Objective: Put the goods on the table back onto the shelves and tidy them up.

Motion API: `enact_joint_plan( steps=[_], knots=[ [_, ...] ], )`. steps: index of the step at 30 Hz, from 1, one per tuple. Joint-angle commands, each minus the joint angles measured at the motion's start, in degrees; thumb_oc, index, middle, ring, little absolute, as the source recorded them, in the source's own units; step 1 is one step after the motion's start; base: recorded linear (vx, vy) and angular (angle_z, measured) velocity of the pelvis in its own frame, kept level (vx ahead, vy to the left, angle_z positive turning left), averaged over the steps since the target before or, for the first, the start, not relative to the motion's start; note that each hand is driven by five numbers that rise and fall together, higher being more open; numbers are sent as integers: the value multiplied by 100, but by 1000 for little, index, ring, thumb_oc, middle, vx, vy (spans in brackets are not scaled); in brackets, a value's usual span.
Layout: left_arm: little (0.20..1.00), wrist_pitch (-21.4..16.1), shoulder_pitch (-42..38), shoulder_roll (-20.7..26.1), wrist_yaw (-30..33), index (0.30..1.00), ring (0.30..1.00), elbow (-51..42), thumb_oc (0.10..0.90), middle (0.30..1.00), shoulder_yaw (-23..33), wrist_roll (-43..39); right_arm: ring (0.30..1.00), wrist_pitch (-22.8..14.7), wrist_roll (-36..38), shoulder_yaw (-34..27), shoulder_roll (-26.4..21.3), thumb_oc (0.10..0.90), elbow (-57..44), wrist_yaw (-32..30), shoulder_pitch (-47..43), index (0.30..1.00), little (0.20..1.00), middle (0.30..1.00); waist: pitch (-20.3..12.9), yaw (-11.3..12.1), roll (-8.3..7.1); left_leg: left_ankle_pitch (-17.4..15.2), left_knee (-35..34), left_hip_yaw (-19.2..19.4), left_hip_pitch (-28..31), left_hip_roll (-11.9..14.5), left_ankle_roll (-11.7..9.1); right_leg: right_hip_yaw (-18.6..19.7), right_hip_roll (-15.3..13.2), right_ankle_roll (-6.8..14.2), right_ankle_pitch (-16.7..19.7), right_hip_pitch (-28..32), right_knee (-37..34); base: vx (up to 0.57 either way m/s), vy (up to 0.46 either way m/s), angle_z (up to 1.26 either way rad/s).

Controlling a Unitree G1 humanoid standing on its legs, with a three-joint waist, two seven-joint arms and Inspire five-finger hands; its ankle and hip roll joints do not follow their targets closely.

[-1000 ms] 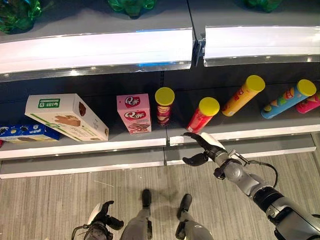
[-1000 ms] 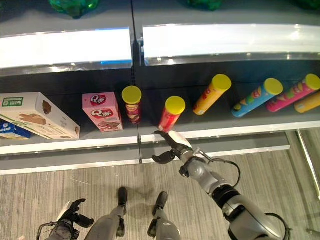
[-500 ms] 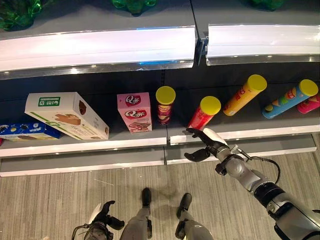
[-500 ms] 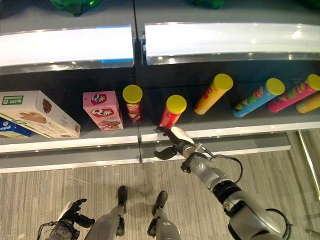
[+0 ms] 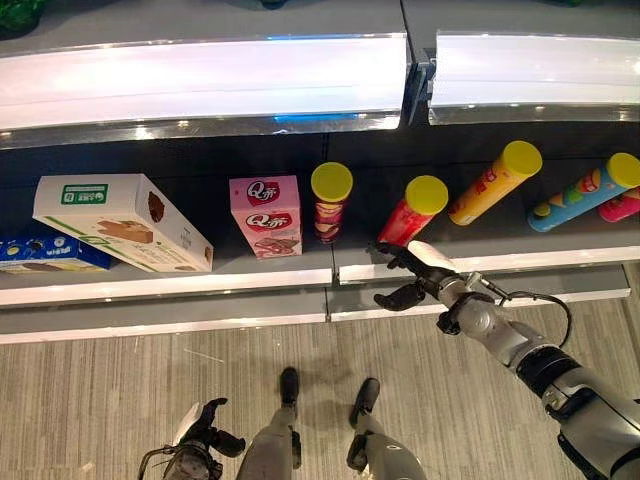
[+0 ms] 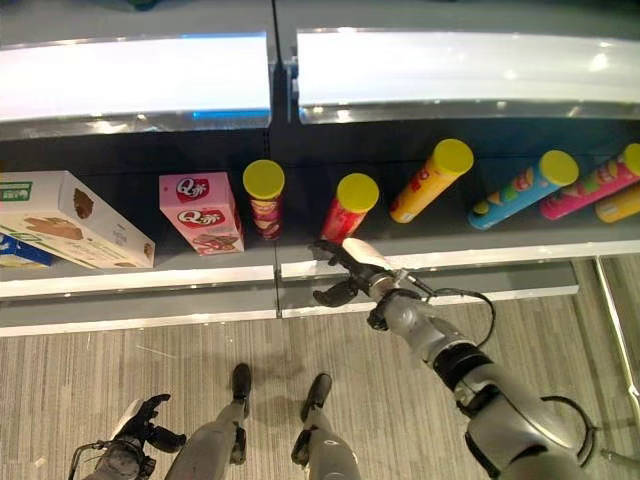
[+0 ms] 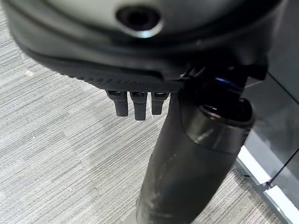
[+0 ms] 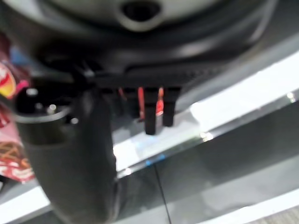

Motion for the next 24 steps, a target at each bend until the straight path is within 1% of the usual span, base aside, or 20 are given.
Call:
enact_joint_plan(
  steps=[1,11,19,24],
  knots=[
    [900,-90,165,359,-66,900,900,157,800,900,-142,-172,900,-187,-42,-60,-185,800,57,-202,-479,900,900,900,-251,104,-187,-358,197,-217,-300,568,-431,358,-775,572,-44,-346,443,0,0,0],
    [900,-94,154,431,-72,900,900,133,800,900,-134,-208,900,-173,-11,7,-153,800,1,-208,-639,900,900,900,-205,138,-229,-359,216,-238,-336,598,-443,357,-728,552,-65,-373,454,0,0,0],
    [900,-124,136,519,-75,900,900,100,800,900,-187,-309,900,-100,46,114,-1,800,434,-328,-1223,900,900,900,-124,218,-224,-343,254,-273,-430,602,-440,364,-698,528,-60,-427,448,0,0,1],
    [900,-111,164,575,-89,900,900,68,800,900,-165,-298,900,-90,12,127,47,800,410,-330,-1223,900,900,900,-144,215,-226,-356,263,-286,-444,600,-434,377,-680,510,-76,-444,456,0,0,0]
  ],
)
